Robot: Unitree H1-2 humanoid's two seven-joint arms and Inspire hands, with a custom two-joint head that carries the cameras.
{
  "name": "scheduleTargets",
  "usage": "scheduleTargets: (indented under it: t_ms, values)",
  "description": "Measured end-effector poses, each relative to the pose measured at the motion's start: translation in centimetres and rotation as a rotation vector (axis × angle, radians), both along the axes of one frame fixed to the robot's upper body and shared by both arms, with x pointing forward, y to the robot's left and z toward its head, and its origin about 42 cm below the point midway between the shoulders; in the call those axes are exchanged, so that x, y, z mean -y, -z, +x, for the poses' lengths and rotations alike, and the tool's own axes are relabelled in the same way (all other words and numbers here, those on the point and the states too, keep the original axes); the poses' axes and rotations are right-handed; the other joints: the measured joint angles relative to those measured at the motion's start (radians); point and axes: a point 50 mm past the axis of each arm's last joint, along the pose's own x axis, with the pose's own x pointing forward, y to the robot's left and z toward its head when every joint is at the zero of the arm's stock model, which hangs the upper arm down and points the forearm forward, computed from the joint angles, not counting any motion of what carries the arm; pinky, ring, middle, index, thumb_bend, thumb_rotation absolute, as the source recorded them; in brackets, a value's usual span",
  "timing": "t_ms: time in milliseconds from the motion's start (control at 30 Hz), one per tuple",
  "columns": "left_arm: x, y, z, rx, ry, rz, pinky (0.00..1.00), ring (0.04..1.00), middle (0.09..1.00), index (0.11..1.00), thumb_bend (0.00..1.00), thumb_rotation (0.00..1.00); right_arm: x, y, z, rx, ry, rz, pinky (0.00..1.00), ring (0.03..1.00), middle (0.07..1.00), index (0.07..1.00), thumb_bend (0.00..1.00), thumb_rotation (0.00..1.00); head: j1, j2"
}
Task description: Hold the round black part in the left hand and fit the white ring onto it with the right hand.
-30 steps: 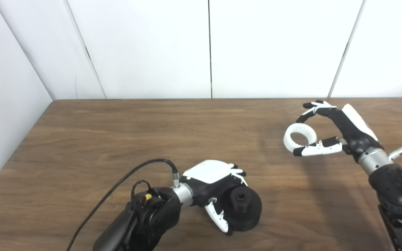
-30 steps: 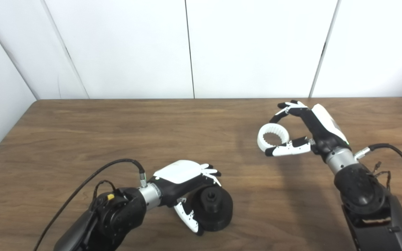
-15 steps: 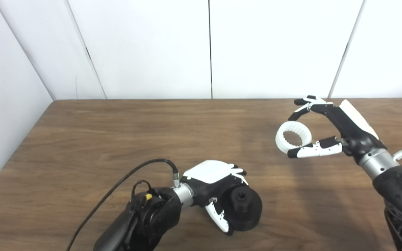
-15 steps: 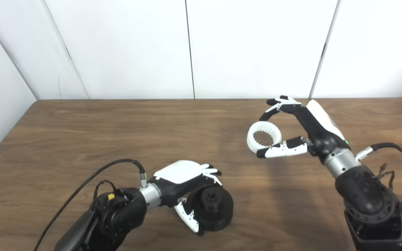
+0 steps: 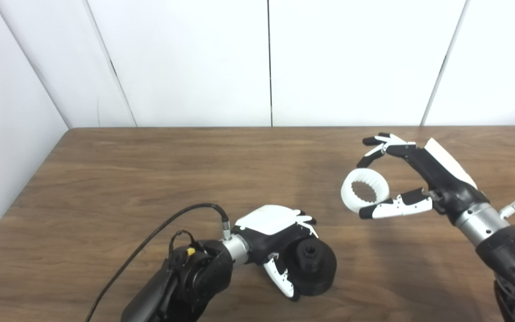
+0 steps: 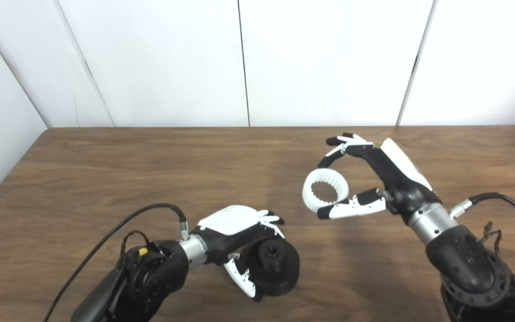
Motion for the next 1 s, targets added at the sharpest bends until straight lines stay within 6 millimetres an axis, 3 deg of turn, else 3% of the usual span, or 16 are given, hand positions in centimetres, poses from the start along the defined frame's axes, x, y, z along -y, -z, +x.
scheduleTargets:
  t_ms: [500,1000]
  values:
    - [0.2,0.0,0.0,-0.001,0.001,-0.004,0.91,1.0,0.96,0.727,0.85,0.17,-1.1,0.5,-0.9,-0.06,-0.072,-0.036,0.94,0.956,0.861,0.49,0.52,0.16,0.002,0.009]
    - [0.2,0.0,0.2,-0.003,0.002,0.001,0.92,1.0,0.963,0.863,0.84,0.18,-2.4,1.5,-1.4,-0.109,-0.14,-0.057,0.9,0.96,0.859,0.489,0.52,0.16,0.002,0.014]
